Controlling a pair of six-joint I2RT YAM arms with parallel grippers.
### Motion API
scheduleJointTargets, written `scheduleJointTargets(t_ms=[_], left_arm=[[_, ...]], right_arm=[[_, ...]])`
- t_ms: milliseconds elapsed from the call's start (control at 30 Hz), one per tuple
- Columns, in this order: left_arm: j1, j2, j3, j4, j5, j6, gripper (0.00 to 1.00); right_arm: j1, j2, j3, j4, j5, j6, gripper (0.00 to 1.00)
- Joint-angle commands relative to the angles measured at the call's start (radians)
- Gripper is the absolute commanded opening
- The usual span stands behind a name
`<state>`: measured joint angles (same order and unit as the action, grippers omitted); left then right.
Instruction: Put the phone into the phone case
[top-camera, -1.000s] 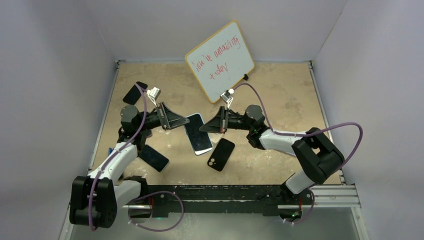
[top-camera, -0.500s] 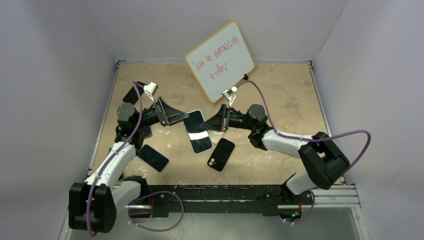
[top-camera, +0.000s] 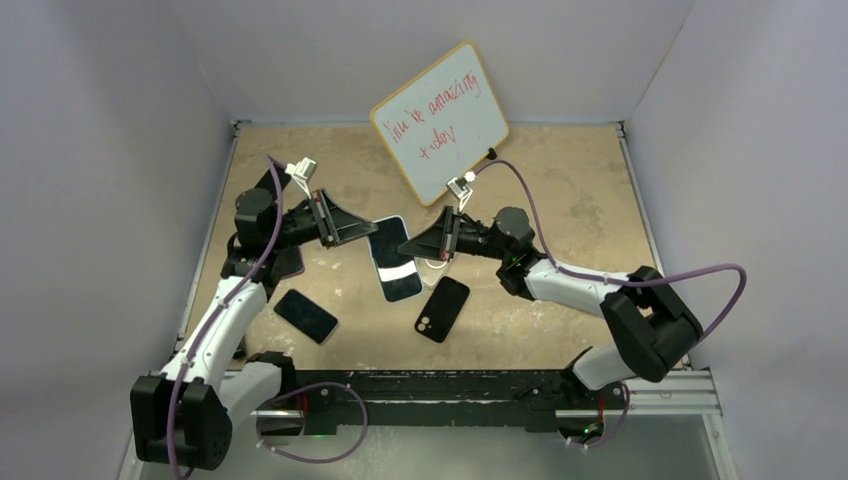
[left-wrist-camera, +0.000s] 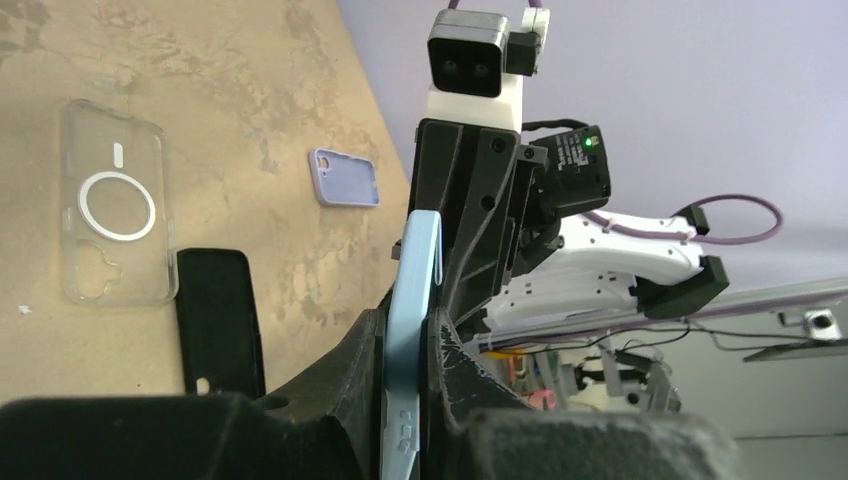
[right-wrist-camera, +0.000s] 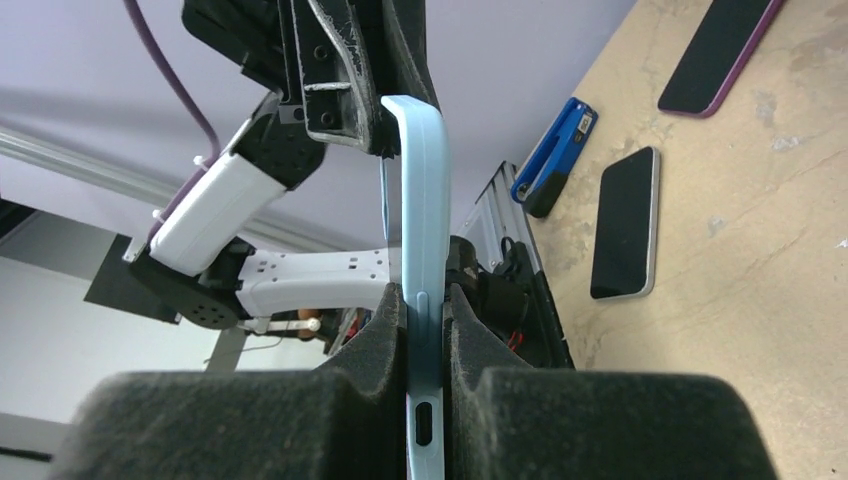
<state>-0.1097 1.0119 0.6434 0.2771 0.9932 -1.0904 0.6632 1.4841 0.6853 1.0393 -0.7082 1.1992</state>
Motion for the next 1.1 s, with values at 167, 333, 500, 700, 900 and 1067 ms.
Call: scheduleJointTargets(t_ms=[167,333,500,700,900,1067], left_arm=[[0.004,-0.044,0.109,-0.149,-0.016,0.117,0.52],[0.004,-0.035,0.041,0.014,0.060,0.011,0.63],[0.002,-0.039,0.006,0.041,0.101,-0.012,0.64],[-0.004,-0.052,-0.039,0.050,0.108,-0.023,0.64],[-0.018,-0.041,-0.099,0.125,0.094,-0.104,0.63],[-0.060,-0.029,-0.135,0.184,0.059,-0.145,0.62]], right_arm=[[0.001,-0.065,0.017,0.046,0.057,0.022,0.00],[0.001,-0.058,0.010,0.085,0.137,0.053,0.00],[-0.002,-0.053,0.032,0.096,0.238,0.092,0.00],[-0.001,-0.048,0.061,0.102,0.295,0.098,0.00],[-0.002,-0.034,0.042,0.141,0.336,0.120,0.00],[-0.002,0.010,0.017,0.219,0.345,0.174,0.00]])
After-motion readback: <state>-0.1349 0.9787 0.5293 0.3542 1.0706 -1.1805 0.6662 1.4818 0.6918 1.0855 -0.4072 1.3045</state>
